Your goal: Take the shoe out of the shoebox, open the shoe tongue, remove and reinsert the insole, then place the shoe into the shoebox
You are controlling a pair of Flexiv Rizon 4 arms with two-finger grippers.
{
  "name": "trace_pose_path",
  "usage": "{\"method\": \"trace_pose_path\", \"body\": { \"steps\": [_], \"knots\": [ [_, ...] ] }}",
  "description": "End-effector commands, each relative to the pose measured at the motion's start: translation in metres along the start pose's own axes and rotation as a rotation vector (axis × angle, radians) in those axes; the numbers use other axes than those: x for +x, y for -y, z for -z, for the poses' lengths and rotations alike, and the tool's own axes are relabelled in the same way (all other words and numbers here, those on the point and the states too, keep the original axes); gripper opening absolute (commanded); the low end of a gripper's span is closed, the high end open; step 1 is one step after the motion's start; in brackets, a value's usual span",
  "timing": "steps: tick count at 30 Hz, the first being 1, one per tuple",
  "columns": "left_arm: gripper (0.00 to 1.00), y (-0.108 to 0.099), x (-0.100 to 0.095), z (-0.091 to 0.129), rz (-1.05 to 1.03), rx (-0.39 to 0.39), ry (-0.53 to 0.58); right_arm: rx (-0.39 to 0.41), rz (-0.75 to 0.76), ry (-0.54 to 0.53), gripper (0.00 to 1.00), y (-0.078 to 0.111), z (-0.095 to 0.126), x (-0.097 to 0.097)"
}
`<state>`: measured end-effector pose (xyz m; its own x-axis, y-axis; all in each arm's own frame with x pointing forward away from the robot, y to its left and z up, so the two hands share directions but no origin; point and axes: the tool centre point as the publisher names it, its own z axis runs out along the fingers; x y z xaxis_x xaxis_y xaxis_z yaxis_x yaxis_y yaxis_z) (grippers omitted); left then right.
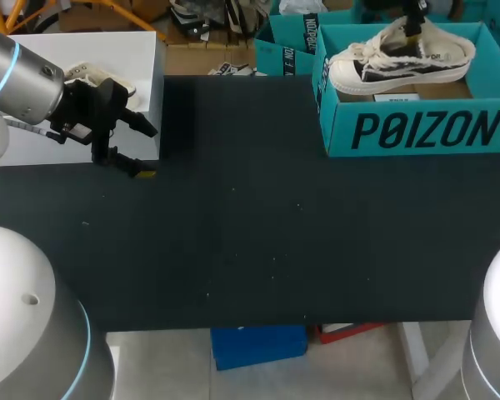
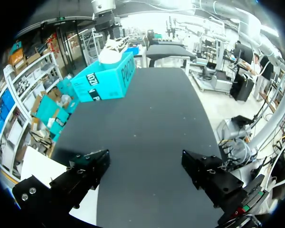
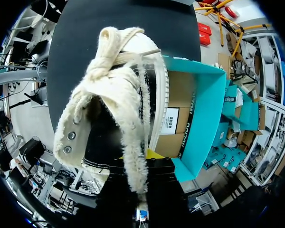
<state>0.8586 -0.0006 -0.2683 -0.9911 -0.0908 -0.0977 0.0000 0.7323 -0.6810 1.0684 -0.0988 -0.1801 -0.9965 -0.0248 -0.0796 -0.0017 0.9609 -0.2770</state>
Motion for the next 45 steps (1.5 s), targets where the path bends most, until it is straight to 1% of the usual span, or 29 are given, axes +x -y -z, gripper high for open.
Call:
{"method": "trace_pose_path", "body": {
  "steps": [1, 11, 12, 15, 22, 29, 34, 40, 45],
  "knots": [
    [1.0, -0.001, 0.001, -0.001, -0.002, 0.0, 0.006, 0.0, 0.0, -0.003, 0.0, 0.0, 0.002, -0.002],
    [1.0, -0.001, 0.001, -0.001, -0.002, 0.0, 0.006, -0.003, -0.006, -0.007, 0.0, 0.0, 0.001, -0.002],
    [1.0, -0.001, 0.001, -0.001, -0.002, 0.0, 0.006, -0.013, -0.018, -0.018, 0.0, -0.001, 0.002, -0.004],
    [1.0, -0.001, 0.001, -0.001, -0.002, 0.0, 0.006, -0.006, -0.011, -0.01, 0.0, -0.001, 0.003, -0.007],
    [1.0, -0.001, 0.001, -0.001, -0.002, 0.0, 0.006, 0.002, -0.005, -0.02, 0.0, 0.003, -0.006, -0.016],
    [1.0, -0.001, 0.001, -0.001, -0.002, 0.0, 0.006, -0.006, -0.029, -0.063, 0.0, 0.012, -0.024, -0.025],
    [1.0, -0.001, 0.001, -0.001, -0.002, 0.0, 0.006, -0.015, -0.045, -0.091, 0.0, 0.017, -0.042, -0.029],
    [1.0, -0.001, 0.001, -0.001, -0.002, 0.0, 0.006, -0.019, -0.065, -0.111, 0.0, 0.021, -0.058, -0.033],
    [1.0, -0.001, 0.001, -0.001, -0.002, 0.0, 0.006, -0.039, -0.077, -0.131, 0.0, 0.023, -0.069, -0.035]
  ]
}}
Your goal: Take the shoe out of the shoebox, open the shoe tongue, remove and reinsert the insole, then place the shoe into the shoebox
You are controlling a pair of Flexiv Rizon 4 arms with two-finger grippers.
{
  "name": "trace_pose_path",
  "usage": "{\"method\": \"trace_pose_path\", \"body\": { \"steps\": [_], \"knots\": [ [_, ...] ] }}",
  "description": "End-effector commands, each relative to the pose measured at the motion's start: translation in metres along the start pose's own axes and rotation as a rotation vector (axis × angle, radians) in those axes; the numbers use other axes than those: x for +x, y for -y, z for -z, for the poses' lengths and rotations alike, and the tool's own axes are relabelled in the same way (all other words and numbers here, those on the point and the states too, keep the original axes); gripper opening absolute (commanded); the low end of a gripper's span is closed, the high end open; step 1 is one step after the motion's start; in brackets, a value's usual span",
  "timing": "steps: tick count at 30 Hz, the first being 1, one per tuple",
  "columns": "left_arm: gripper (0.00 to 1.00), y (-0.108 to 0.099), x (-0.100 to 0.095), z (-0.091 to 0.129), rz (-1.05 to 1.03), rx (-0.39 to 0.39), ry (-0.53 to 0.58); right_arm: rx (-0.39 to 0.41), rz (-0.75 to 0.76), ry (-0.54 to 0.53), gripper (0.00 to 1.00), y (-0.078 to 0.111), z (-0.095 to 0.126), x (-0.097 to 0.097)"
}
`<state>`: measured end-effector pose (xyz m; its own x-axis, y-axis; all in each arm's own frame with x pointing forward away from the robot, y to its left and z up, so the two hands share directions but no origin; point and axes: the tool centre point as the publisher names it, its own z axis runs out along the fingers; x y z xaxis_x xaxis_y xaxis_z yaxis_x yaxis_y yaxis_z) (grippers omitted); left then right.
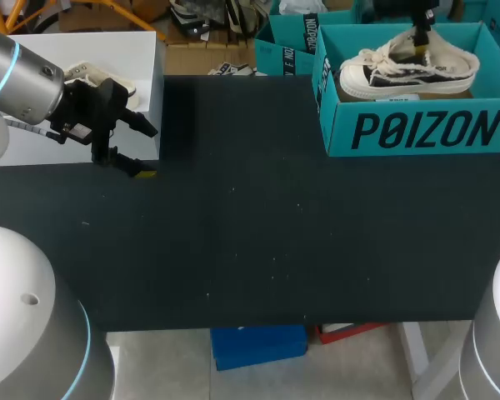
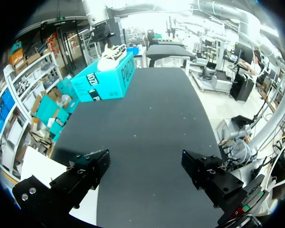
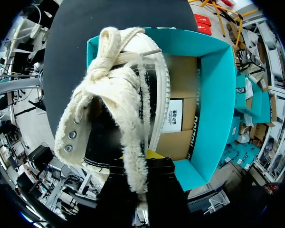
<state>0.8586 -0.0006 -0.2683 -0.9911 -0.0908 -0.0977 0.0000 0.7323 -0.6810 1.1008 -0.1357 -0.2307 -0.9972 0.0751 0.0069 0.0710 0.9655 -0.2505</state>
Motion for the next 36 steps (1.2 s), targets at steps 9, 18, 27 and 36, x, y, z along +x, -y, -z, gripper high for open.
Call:
{"method": "trace_pose_path", "body": {
  "steps": [9, 18, 27, 36],
  "knots": [
    [1.0, -0.001, 0.001, -0.001, -0.002, 0.0, 0.006, -0.031, -0.016, -0.042, 0.0, 0.007, -0.026, -0.013],
    [1.0, -0.001, 0.001, -0.001, -0.002, 0.0, 0.006, -0.039, -0.019, -0.071, 0.0, 0.01, -0.05, -0.017],
    [1.0, -0.001, 0.001, -0.001, -0.002, 0.0, 0.006, -0.048, -0.007, -0.101, 0.0, 0.009, -0.073, -0.017],
    [1.0, -0.001, 0.001, -0.001, -0.002, 0.0, 0.006, -0.054, 0.007, -0.125, 0.0, 0.006, -0.093, -0.014]
  ]
}}
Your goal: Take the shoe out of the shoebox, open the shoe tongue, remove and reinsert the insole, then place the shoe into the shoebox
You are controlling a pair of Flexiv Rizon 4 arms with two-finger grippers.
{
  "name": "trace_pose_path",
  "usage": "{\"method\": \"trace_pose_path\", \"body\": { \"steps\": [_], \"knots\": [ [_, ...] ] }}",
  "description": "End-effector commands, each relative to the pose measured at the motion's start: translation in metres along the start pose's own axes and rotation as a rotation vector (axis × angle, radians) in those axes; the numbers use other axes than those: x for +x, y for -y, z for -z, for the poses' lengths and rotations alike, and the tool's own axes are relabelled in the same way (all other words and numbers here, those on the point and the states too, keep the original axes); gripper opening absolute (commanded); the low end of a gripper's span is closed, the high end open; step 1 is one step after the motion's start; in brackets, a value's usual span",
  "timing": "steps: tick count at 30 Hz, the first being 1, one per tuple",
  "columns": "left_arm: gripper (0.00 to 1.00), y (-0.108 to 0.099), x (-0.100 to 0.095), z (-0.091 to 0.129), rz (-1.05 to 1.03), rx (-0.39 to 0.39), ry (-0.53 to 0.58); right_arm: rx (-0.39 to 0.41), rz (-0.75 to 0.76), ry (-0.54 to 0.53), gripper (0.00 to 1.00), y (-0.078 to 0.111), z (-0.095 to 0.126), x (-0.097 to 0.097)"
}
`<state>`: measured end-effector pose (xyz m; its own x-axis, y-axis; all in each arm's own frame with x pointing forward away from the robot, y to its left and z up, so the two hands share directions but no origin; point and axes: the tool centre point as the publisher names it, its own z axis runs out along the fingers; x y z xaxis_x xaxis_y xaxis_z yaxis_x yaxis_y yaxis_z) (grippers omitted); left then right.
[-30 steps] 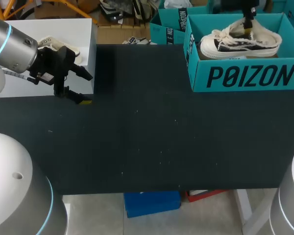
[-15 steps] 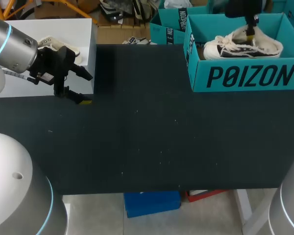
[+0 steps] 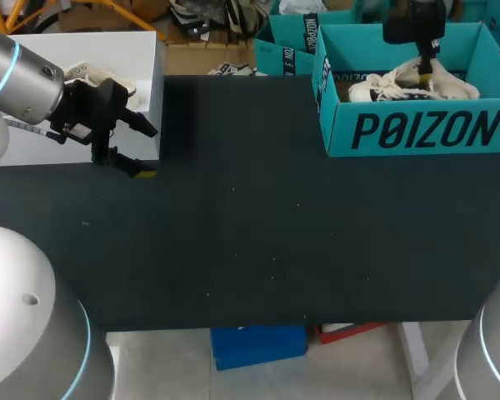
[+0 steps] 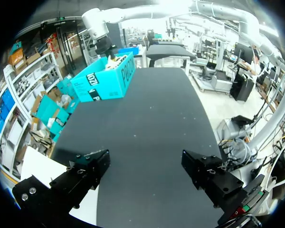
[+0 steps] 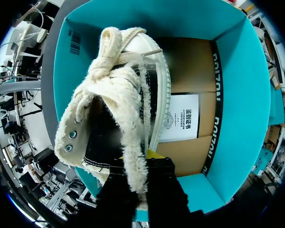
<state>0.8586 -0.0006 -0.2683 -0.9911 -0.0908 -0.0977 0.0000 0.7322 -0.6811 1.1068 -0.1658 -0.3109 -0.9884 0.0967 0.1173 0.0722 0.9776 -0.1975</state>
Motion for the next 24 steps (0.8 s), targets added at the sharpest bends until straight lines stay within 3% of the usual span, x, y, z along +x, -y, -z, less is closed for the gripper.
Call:
{"method": "trace_pose_path", "body": {
  "steps": [1, 24],
  "knots": [
    [1.0, -0.001, 0.001, -0.001, -0.002, 0.0, 0.006, 0.001, 0.005, -0.014, 0.0, -0.002, -0.009, -0.006],
    [1.0, -0.001, 0.001, -0.001, -0.002, 0.0, 0.006, -0.016, 0.022, -0.055, 0.0, -0.009, -0.051, -0.018]
  ]
}}
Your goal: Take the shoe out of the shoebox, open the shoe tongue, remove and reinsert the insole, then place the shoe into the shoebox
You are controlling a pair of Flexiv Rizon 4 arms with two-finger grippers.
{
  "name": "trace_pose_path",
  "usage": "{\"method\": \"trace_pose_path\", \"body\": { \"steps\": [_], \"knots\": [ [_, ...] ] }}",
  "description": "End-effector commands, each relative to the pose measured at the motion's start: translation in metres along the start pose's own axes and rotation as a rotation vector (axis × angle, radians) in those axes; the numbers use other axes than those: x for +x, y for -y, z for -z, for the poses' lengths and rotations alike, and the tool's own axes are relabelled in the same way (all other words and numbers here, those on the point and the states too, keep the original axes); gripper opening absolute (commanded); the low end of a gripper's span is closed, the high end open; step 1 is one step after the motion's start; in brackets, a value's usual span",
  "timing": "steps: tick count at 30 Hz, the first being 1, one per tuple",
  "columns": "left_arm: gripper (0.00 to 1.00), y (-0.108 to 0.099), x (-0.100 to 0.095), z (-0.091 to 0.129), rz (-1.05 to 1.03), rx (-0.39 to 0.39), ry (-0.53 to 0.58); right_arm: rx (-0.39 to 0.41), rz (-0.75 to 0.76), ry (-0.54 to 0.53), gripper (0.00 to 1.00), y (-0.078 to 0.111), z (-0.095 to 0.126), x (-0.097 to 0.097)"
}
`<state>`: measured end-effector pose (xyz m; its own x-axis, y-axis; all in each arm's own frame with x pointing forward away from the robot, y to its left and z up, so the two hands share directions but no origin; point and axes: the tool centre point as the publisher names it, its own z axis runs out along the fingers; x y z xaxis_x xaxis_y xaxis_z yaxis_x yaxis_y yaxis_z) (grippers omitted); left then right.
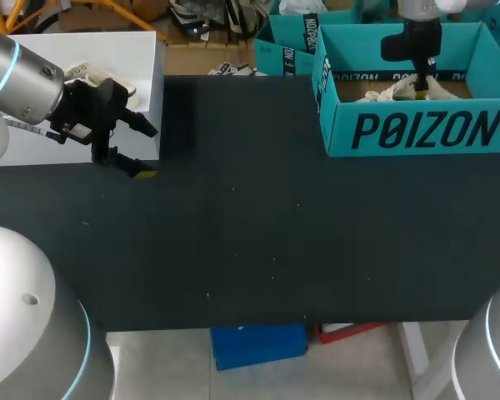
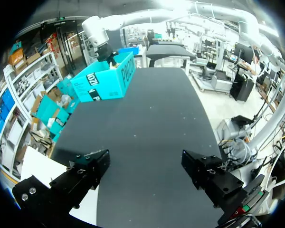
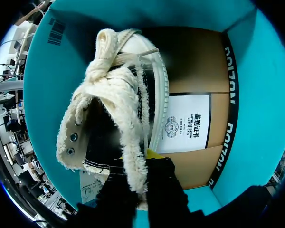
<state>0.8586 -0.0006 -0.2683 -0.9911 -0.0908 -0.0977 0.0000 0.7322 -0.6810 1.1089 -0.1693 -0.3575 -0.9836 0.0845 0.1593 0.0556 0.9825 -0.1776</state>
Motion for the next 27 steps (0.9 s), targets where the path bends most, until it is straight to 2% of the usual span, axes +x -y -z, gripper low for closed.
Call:
{"method": "trace_pose_path", "body": {
  "steps": [1, 17, 18, 19, 20, 21, 27],
  "knots": [
    [1.0, -0.001, 0.001, -0.001, -0.002, 0.0, 0.006, 0.002, 0.004, -0.017, 0.0, -0.003, -0.005, -0.01],
    [1.0, -0.001, 0.001, -0.001, -0.002, 0.0, 0.006, 0.023, 0.0, -0.038, 0.0, -0.001, -0.026, -0.017],
    [1.0, -0.001, 0.001, -0.001, -0.002, 0.0, 0.006, 0.022, -0.006, -0.041, 0.27, -0.001, -0.026, -0.017],
    [1.0, -0.001, 0.001, -0.001, -0.002, 0.0, 0.006, 0.022, -0.008, -0.041, 0.43, -0.001, -0.027, -0.018],
    [1.0, -0.001, 0.001, -0.001, -0.002, 0.0, 0.006, 0.021, -0.011, -0.042, 0.85, -0.001, -0.027, -0.019],
    [1.0, -0.001, 0.001, -0.001, -0.002, 0.0, 0.006, 0.02, -0.012, -0.042, 1.0, 0.0, -0.027, -0.019],
    [1.0, -0.001, 0.001, -0.001, -0.002, 0.0, 0.006, 0.024, -0.028, -0.029, 1.0, 0.007, -0.015, -0.021]
  ]
}}
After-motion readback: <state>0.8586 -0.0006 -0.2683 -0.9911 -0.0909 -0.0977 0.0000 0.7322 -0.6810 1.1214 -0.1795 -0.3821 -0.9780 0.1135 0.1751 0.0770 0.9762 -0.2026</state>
